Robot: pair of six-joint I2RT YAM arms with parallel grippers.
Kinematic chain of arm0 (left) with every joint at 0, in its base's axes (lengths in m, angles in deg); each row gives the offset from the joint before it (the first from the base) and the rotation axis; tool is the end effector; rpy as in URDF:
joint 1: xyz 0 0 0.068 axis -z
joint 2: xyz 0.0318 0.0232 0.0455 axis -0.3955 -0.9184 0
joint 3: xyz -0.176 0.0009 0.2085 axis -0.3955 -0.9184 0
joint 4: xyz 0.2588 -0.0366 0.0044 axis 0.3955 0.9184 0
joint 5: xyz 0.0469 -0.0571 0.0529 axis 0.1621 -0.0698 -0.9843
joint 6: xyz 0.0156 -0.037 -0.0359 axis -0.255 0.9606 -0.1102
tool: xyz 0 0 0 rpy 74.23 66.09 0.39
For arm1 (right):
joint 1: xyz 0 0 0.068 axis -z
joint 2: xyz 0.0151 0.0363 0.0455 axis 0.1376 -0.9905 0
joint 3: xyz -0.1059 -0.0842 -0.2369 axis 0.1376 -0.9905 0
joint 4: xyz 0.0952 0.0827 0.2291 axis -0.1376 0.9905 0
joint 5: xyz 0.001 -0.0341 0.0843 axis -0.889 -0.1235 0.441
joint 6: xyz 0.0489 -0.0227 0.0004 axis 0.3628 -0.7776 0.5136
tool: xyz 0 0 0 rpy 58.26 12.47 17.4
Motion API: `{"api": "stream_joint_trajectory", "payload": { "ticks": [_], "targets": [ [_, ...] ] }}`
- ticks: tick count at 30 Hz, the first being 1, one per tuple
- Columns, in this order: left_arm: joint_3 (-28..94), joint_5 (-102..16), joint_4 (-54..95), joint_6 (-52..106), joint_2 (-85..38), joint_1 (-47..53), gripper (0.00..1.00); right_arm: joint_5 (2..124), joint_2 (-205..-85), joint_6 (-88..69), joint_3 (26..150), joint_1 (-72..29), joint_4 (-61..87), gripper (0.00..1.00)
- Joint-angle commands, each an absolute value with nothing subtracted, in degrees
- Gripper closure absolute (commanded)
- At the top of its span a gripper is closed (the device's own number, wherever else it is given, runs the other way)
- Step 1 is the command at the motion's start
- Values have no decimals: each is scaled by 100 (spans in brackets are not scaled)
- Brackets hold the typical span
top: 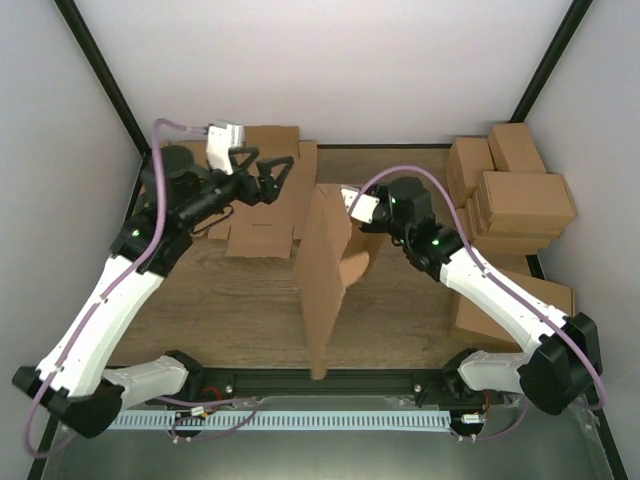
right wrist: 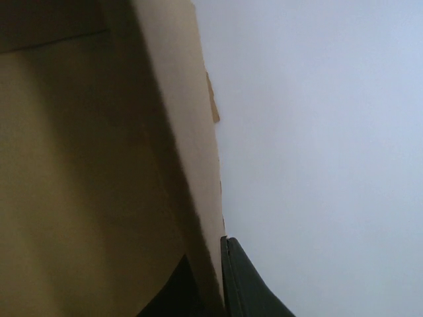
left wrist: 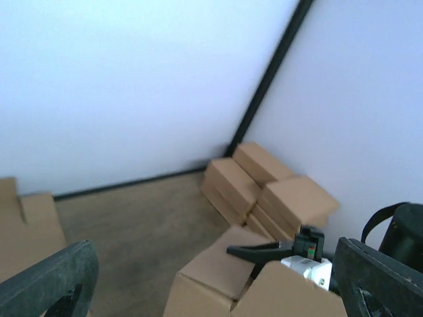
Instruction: Fold the paper box
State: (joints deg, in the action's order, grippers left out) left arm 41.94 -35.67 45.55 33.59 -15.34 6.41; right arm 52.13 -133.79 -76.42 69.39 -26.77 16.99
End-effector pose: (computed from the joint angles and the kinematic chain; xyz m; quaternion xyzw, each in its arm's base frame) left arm 0.2118 -0.1320 0.4578 0.1623 0.7397 -0.3579 0.5463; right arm 0.2365 0.1613 0.3322 -0.5831 0.5574 -0.1501 0.5717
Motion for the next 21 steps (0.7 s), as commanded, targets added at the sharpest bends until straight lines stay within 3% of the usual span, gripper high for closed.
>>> {"api": "stream_joint_trajectory", "payload": {
  "ticks": [1, 6, 10, 15, 21],
  "targets": [
    [4140, -4673, 4786, 3429, -1180, 608, 0, 5234, -13731, -5937, 7833, -2610, 2658, 99],
    [4123, -4430, 5152, 3600, -1160, 326, 0, 5458, -14208, -4261, 8514, -2251, 3891, 99],
    [3652, -3480, 5051, 3930, -1159, -402, 0, 5188, -14707, -2357, 8751, -1968, 4820, 99],
    [2768, -2212, 4515, 4421, -1319, -1305, 0, 5679, -14741, -676, 8199, -1953, 5059, 99],
    [1964, -1785, 4080, 4370, -1552, -1410, 0, 5818, -14762, 247, 7077, -1958, 4830, 97]
  ]
}}
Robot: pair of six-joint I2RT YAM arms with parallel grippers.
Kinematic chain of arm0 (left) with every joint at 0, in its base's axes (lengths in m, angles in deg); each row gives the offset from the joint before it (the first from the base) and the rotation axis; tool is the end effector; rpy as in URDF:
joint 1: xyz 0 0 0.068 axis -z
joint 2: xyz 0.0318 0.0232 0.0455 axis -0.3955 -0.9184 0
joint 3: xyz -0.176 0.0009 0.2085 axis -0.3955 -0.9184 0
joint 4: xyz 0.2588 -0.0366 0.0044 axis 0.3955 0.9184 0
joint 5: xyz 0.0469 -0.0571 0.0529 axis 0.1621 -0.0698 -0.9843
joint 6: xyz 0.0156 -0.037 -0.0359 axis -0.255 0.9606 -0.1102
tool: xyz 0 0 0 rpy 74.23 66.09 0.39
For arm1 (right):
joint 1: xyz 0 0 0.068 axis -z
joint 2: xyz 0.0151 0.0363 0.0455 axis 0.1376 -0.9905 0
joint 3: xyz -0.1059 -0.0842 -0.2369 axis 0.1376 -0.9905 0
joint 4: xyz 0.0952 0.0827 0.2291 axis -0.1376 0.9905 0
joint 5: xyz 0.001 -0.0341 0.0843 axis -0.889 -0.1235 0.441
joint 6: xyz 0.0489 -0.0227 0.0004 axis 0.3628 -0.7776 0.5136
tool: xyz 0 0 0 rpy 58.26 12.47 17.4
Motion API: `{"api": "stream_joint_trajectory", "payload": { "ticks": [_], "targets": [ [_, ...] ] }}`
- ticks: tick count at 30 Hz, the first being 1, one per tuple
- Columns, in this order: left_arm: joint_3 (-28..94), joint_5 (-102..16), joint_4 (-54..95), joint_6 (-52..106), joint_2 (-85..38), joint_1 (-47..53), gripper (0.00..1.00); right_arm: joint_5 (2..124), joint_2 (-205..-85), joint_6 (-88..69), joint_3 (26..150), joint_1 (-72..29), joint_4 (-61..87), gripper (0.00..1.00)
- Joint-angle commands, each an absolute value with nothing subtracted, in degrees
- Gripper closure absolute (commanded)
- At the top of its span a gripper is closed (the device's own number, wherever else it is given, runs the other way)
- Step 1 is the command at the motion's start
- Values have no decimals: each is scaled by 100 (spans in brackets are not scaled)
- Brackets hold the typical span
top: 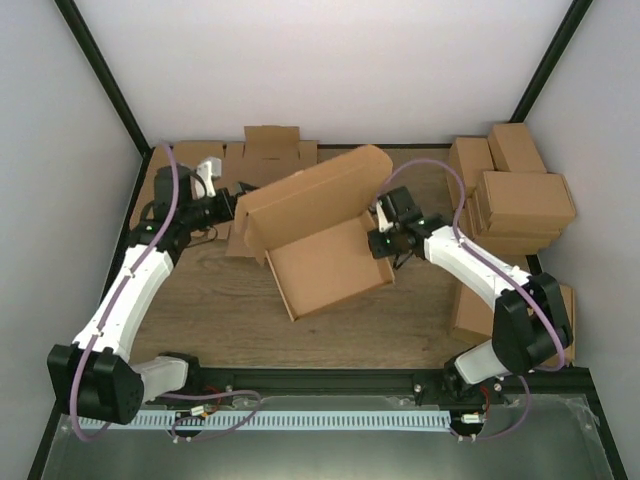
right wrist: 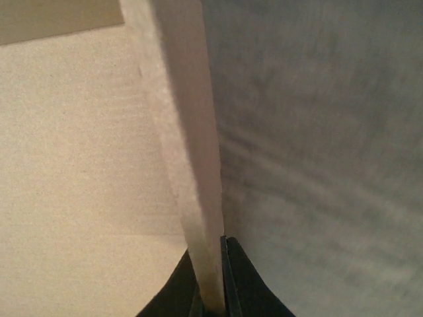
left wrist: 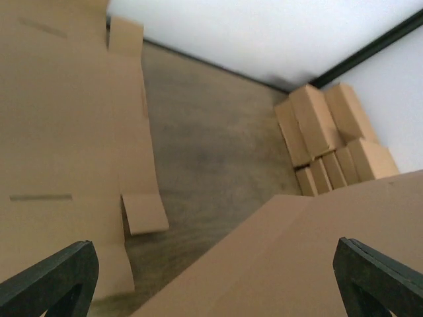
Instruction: Fold the paper box
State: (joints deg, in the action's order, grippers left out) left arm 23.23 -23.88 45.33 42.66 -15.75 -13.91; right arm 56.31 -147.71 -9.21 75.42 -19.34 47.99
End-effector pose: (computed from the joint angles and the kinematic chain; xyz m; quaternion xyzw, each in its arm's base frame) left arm 0.2574 -0.0593 0.3464 -0.0095 0.8402 -0.3522 0.4123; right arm 0.2689 0.1393 0.2537 -0.1702 0.9421 0.0951 0.2728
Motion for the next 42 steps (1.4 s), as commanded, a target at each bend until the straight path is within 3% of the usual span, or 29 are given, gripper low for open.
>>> {"api": "stream_joint_trajectory", "payload": {
  "ticks": [1, 6, 14, 18, 21, 26, 29, 32, 42],
  "targets": [
    [1812, -1846, 4016, 4377, -1518, -1412, 0, 5763, -14765, 335, 6945, -1960, 4759, 96],
    [1268, -2553, 4016, 4365, -1349, -1398, 0, 5443, -15056, 589, 6816, -1960, 4681, 76],
    [406, -3137, 3714, 4699, -789, -1309, 0, 5382, -15004, 564, 6417, -2011, 4326, 71],
    [276, -3271, 3811, 4611, -574, -1242, 0, 5200, -15044, 516, 6254, -2135, 4315, 58],
    [229, -3247, 3887, 4577, -526, -1224, 0, 5103, -15090, 547, 6135, -2256, 4258, 55],
    [48, -3277, 3870, 4710, -435, -1116, 0, 4411, -15178, 765, 5998, -2526, 4085, 62],
    [-31, -3343, 3867, 4797, -355, -1055, 0, 3920, -15222, 919, 5979, -2677, 4030, 82],
    [-92, -3464, 3890, 4830, -310, -931, 0, 3594, -15211, 1021, 5931, -2762, 3952, 93],
    [-235, -4340, 3955, 5089, -269, 220, 0, 4035, -15105, 1249, 5908, -2769, 3526, 92]
  ]
}}
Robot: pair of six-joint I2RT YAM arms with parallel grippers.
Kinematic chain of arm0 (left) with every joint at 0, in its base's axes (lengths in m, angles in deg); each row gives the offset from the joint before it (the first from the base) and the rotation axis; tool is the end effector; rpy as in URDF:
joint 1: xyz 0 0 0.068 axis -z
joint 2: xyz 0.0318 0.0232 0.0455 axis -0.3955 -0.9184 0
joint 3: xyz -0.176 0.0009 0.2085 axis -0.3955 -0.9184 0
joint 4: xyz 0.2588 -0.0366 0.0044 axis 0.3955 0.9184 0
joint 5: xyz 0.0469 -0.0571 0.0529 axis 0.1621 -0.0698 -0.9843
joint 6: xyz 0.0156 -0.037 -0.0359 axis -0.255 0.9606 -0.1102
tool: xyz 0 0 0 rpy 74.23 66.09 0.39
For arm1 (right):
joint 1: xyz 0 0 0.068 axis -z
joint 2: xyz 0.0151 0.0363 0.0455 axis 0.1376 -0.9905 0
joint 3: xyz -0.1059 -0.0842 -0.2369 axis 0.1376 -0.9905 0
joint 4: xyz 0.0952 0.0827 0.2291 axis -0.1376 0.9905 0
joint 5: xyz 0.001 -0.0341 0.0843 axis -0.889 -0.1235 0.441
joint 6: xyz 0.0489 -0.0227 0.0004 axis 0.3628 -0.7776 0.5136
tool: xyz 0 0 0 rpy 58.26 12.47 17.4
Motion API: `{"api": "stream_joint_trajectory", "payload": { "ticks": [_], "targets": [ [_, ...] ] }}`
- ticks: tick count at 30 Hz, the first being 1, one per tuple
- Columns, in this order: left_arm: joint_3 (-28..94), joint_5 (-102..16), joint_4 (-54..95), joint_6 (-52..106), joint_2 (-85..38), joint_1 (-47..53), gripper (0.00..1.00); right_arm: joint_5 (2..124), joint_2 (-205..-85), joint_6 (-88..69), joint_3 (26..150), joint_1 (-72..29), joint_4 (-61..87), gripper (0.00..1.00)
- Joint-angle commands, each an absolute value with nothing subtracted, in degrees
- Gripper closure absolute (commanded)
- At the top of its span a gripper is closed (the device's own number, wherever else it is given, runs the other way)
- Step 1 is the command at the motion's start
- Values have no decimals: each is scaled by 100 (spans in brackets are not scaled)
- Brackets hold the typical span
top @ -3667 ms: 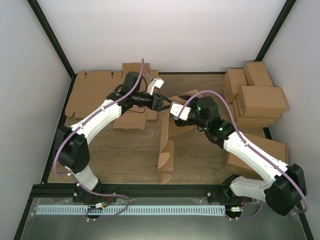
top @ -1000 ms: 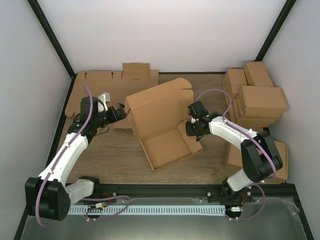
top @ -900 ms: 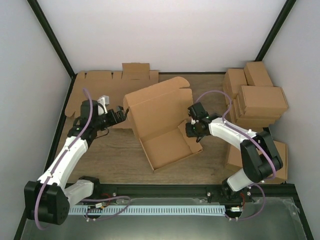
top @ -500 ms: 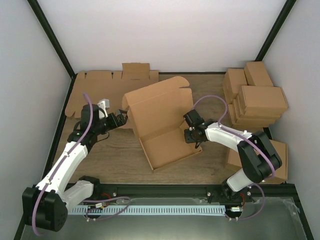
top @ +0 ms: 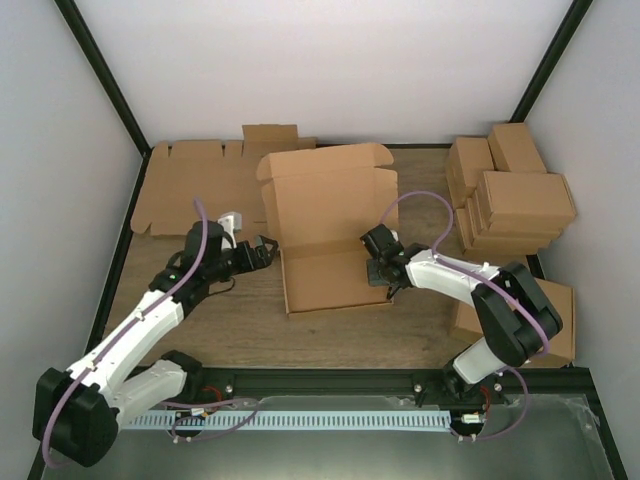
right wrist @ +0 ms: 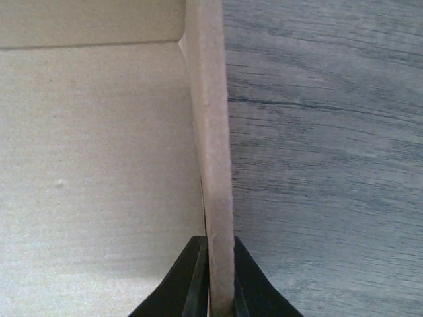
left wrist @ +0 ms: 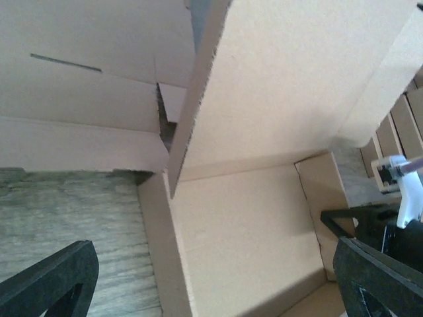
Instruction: Fold the paper box
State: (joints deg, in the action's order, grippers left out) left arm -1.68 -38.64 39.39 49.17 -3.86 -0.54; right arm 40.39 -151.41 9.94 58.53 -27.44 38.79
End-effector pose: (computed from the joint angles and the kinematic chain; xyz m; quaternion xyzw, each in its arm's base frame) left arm 0.1935 -0.0898 0.2505 -0.0353 0.8814 -0.3057 0.3585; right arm 0.2282 0.1507 0.1598 -0.0524 0.9722 -0.0102 0.2281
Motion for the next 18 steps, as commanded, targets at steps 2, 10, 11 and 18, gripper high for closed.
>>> {"api": "stream_joint_trajectory", "payload": {
  "ticks": [2, 10, 11, 18],
  "targets": [
    [-266, -4475, 4033, 5107, -209, 323, 0, 4136, -15030, 1262, 5857, -2769, 3399, 88],
    [-286, -4375, 4146, 4818, -505, 582, 0, 4060, -14566, 1116, 5685, -2769, 3133, 52],
    [-282, -4379, 4141, 4790, -560, 593, 0, 3990, -14606, 1094, 5747, -2769, 3203, 52],
    [-93, -4824, 4164, 4512, -776, 597, 0, 3529, -14792, 1034, 5911, -2769, 3409, 44]
  ]
}}
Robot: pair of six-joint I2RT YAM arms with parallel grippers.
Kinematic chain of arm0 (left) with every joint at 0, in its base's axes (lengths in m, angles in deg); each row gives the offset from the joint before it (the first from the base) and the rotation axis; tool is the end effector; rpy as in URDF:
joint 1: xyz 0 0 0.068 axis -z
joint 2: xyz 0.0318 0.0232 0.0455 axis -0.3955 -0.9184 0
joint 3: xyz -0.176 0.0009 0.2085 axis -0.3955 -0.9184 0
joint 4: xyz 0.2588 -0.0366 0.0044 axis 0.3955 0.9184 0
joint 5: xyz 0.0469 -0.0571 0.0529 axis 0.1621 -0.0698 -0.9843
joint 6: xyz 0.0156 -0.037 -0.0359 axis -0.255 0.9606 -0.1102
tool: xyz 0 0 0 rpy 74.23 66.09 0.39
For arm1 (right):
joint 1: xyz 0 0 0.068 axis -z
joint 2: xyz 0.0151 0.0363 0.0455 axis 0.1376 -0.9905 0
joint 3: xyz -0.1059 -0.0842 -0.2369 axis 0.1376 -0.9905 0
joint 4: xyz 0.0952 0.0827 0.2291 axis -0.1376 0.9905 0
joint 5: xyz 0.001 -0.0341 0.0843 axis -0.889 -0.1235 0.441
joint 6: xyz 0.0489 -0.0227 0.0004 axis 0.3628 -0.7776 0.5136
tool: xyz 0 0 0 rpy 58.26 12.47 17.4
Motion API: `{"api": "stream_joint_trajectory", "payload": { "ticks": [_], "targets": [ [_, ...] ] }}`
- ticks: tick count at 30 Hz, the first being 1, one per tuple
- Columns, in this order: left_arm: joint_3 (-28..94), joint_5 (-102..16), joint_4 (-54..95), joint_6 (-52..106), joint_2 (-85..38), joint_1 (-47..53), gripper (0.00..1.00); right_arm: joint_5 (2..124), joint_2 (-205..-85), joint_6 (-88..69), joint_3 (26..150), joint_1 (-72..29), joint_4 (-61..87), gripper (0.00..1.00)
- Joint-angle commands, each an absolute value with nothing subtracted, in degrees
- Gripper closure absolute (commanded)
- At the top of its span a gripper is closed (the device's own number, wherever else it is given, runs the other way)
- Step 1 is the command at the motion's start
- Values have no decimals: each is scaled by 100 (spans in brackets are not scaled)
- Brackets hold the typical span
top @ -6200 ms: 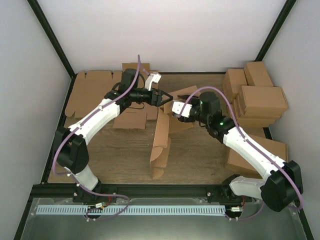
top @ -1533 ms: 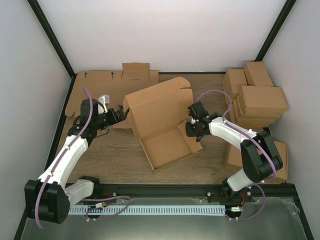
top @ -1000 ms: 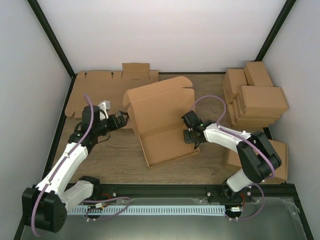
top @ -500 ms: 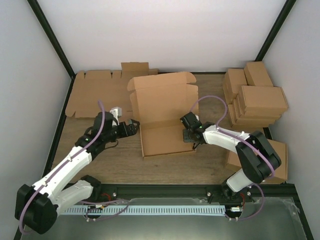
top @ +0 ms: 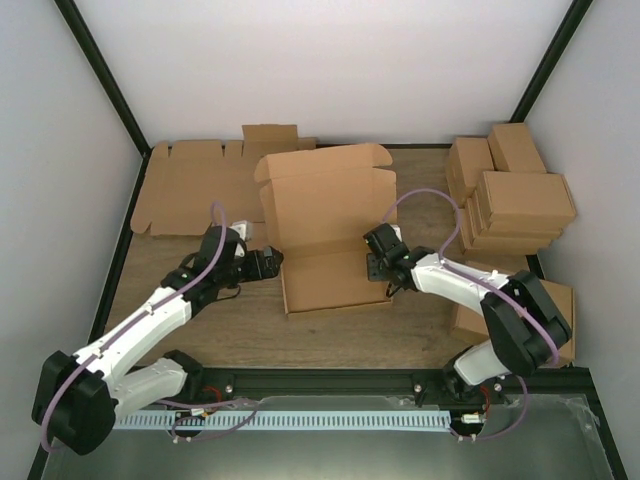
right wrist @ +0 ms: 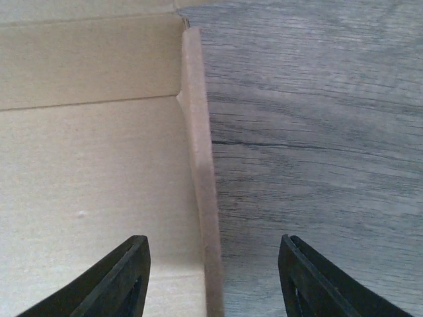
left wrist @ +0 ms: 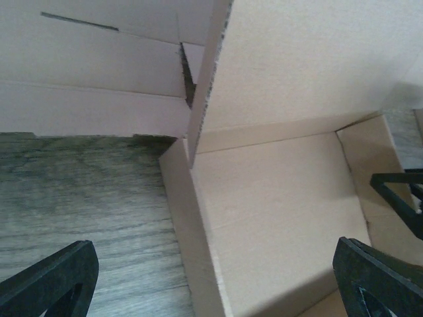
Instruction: Fold the paper box
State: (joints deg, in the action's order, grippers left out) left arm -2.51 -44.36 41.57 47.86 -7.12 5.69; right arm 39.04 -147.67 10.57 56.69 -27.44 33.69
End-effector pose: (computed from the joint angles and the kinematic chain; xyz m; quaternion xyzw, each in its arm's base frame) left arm 0.1876 -0.1090 0.2309 -0.0042 0.9087 -0.2601 0.3265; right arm 0.2273 0.1491 0.1719 -0.0354 0.9583 0.0132 0.2833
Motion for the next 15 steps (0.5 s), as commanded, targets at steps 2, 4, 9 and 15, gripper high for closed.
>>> {"api": "stream_joint_trajectory", "payload": {
  "ticks": [2, 4, 9, 15],
  "targets": [
    [5, -5059, 4202, 4400, -789, 574, 0, 3590, -14651, 922, 5900, -2753, 3356, 40],
    [130, -5167, 4210, 4333, -801, 515, 0, 3748, -14436, 743, 5914, -2687, 3301, 35],
    [640, -4964, 4184, 4232, -1106, 263, 0, 4796, -13745, 394, 5899, -2128, 2956, 20],
    [1428, -5185, 4120, 4005, -1709, 241, 1, 4706, -13660, 244, 6719, -1685, 3162, 13]
  ]
}}
